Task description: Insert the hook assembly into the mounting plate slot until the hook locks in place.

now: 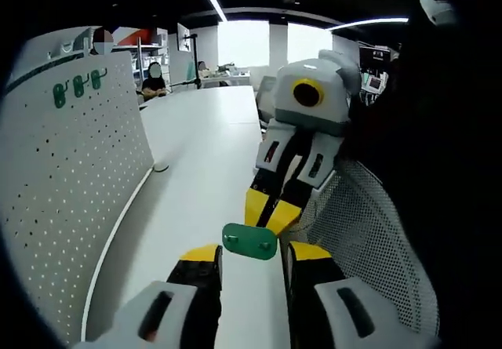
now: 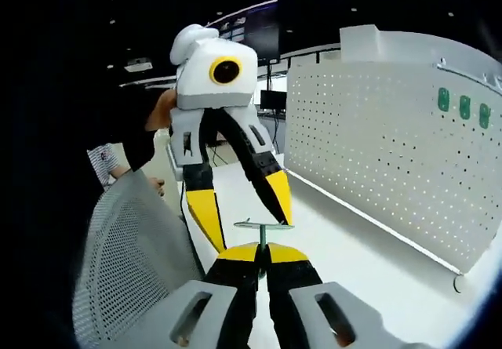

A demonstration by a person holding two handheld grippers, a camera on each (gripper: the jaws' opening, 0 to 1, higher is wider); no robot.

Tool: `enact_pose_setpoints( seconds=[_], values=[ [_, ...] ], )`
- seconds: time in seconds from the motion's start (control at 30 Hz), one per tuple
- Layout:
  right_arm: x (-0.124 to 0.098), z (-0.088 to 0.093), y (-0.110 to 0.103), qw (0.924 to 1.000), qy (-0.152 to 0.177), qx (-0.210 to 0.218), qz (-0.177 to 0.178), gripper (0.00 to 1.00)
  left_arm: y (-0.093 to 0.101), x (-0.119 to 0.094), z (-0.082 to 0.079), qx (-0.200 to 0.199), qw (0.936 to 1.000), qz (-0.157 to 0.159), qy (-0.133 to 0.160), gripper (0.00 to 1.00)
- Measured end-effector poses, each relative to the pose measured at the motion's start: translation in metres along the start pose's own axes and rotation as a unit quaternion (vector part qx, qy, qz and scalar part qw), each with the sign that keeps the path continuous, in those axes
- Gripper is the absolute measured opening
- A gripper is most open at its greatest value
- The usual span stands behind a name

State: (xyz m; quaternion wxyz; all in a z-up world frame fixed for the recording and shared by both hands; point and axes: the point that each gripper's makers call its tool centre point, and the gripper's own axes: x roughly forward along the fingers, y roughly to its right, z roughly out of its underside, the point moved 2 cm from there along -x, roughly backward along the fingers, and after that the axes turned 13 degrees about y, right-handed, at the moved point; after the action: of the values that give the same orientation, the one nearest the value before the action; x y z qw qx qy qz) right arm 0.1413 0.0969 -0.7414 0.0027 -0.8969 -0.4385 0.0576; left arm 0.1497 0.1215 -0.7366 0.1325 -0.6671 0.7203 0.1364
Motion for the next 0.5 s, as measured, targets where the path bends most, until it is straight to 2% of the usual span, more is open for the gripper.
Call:
enact_pose_setpoints(
  seconds=[0.1,0.17,0.33,0.5],
  values=[
    [-0.002,-0.001,0.001,0.9993,0.006,0.037,0.0,0.0,-0.005,-0.003,-0.007,0.008,0.9993,-0.017,0.032,0.37],
    [-0.002,-0.003,0.002,0.9988,0.011,0.047,0.002,0.0,-0.005,-0.004,-0.009,0.015,0.9988,-0.022,0.041,0.34],
    [-0.004,-0.008,0.008,0.995,0.027,0.094,0.021,0.0,-0.011,-0.005,-0.019,0.072,0.9936,-0.055,0.067,0.25],
    [-0.008,-0.011,0.014,0.9886,0.041,0.141,0.033,0.0,-0.01,-0.002,-0.021,0.093,0.989,-0.076,0.087,0.19]
  ],
)
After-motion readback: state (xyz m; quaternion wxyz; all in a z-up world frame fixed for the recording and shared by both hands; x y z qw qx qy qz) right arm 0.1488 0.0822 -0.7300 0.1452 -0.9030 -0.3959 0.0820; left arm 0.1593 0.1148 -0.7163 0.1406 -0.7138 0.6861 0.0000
